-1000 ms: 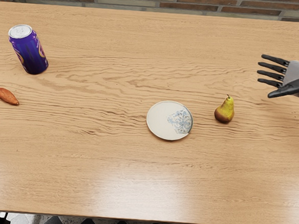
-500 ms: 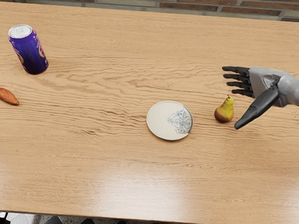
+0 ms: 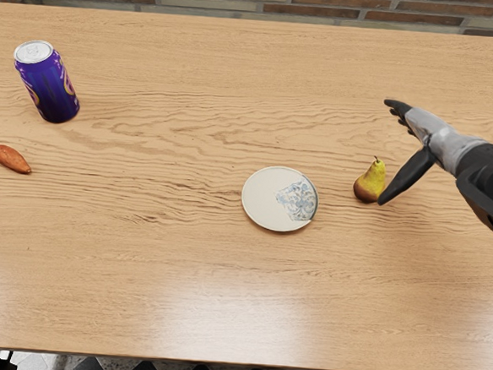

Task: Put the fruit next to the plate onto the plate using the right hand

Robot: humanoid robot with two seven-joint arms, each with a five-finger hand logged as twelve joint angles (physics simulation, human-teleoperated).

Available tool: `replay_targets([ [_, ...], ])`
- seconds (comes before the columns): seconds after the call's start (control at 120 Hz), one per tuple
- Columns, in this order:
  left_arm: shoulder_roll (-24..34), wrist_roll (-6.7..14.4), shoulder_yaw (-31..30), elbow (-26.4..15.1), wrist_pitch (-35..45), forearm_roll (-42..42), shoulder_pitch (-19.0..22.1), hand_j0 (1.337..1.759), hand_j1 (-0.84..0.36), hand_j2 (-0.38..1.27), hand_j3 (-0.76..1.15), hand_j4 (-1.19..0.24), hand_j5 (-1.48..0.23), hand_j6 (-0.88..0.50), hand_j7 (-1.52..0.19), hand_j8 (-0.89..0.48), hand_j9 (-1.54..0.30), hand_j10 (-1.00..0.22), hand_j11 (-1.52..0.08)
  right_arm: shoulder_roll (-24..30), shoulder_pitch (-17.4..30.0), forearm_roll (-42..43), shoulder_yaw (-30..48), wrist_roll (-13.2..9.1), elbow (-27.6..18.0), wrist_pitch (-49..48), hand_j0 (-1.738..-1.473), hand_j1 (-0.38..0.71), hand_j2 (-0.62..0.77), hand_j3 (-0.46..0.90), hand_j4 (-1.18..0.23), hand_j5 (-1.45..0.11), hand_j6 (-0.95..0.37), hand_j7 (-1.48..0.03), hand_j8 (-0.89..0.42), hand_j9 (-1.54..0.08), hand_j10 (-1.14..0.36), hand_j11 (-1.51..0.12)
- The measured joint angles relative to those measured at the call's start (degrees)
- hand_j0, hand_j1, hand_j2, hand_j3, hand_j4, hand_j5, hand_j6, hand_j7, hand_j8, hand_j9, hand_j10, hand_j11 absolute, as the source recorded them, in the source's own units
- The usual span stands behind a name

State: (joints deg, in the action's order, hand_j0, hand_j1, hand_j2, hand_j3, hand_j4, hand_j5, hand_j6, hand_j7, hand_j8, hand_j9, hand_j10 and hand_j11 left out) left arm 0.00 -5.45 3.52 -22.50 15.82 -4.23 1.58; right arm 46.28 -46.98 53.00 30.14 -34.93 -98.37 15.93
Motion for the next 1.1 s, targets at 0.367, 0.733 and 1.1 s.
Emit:
replay_targets([
  [0.367, 0.00, 0.00, 0.00, 0.00, 0.00, 0.00, -0.04, 1.658, 0.35, 0.00, 0.00, 0.00, 0.00, 0.00, 0.00, 0.00, 0.00, 0.00, 0.00, -9.16, 0.24, 6.80, -5.54, -0.06, 6.95, 13.14, -1.658, -0.35, 0.00, 0.00, 0.00, 0.00, 0.00, 0.00, 0.00, 0.00, 0.00, 0.00],
  [0.733, 0.00, 0.00, 0.00, 0.00, -0.01, 0.00, 0.00, 1.658, 0.35, 0.00, 0.00, 0.00, 0.00, 0.00, 0.00, 0.00, 0.00, 0.00, 0.00, -12.59, 2.31, 7.07, -5.86, -0.07, 11.36, 16.48, -1.658, -0.35, 0.00, 0.00, 0.00, 0.00, 0.00, 0.00, 0.00, 0.00, 0.00, 0.00],
  [1.1, 0.00, 0.00, 0.00, 0.00, 0.00, 0.00, 0.00, 1.658, 0.35, 0.00, 0.00, 0.00, 0.00, 0.00, 0.00, 0.00, 0.00, 0.00, 0.00, -13.17, 3.33, 7.06, -5.95, -0.07, 11.88, 16.83, -1.658, -0.20, -0.02, 0.00, -0.12, -0.16, -0.13, -0.16, -0.12, -0.16, -0.12, -0.16],
])
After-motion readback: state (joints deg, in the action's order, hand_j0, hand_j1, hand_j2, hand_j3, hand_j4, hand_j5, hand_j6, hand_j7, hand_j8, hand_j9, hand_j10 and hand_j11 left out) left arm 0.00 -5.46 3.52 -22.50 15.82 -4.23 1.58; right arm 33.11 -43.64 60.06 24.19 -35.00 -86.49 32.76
